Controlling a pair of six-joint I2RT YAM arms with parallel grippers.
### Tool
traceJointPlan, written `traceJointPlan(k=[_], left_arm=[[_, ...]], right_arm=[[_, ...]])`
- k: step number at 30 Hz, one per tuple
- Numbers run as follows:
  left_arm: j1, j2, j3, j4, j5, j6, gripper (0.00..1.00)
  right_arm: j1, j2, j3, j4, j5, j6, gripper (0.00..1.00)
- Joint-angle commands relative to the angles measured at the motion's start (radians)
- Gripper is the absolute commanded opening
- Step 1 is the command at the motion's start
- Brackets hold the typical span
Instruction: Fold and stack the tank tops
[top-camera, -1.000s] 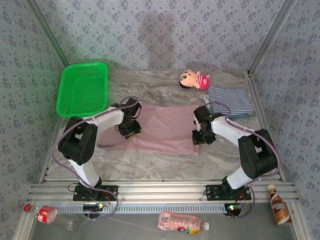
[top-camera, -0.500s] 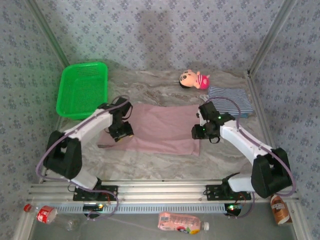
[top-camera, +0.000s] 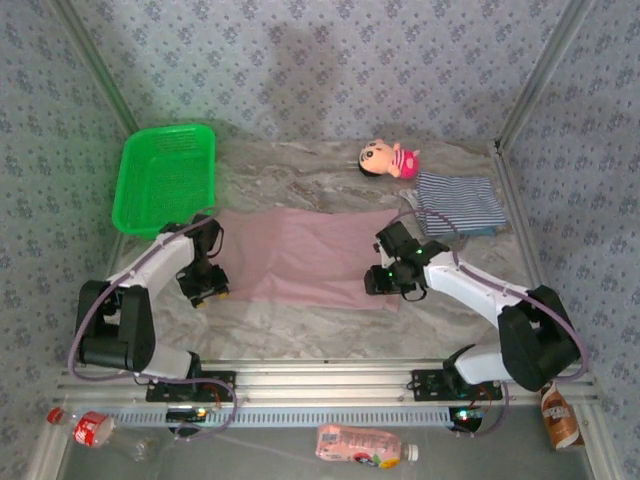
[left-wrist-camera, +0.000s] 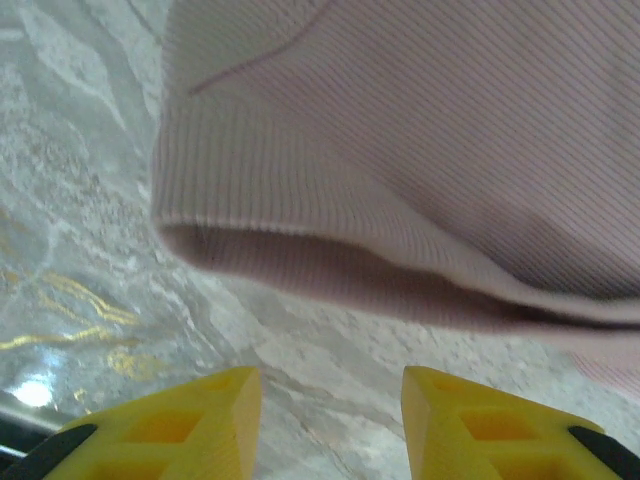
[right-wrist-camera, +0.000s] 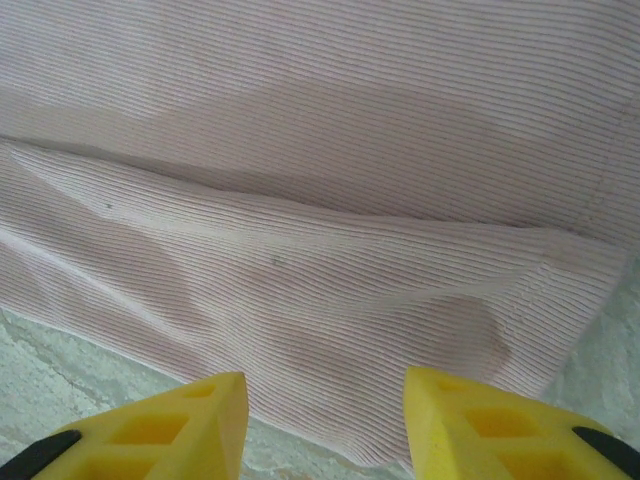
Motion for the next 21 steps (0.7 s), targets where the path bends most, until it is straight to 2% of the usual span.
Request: traceJointPlan(k=[1,14,21], left_arm=[[0.018,0.037,-0.003,0.053,-0.053,0.081,0.41],[0.096,0.173,0.089,0.139,-0.137,0.223,0.41],[0.113,0.230,0.165,0.137,-0.099,0.246,0.40]], right_arm=[[0.006,0.017,-0.024,0.023,0.009,0.030,0.47],[0.000,0.050,-0.058,0.033,0.047,0.034,0.47],[-0.001,0.058,-0.078,0.055,0.068,0.036,0.47]])
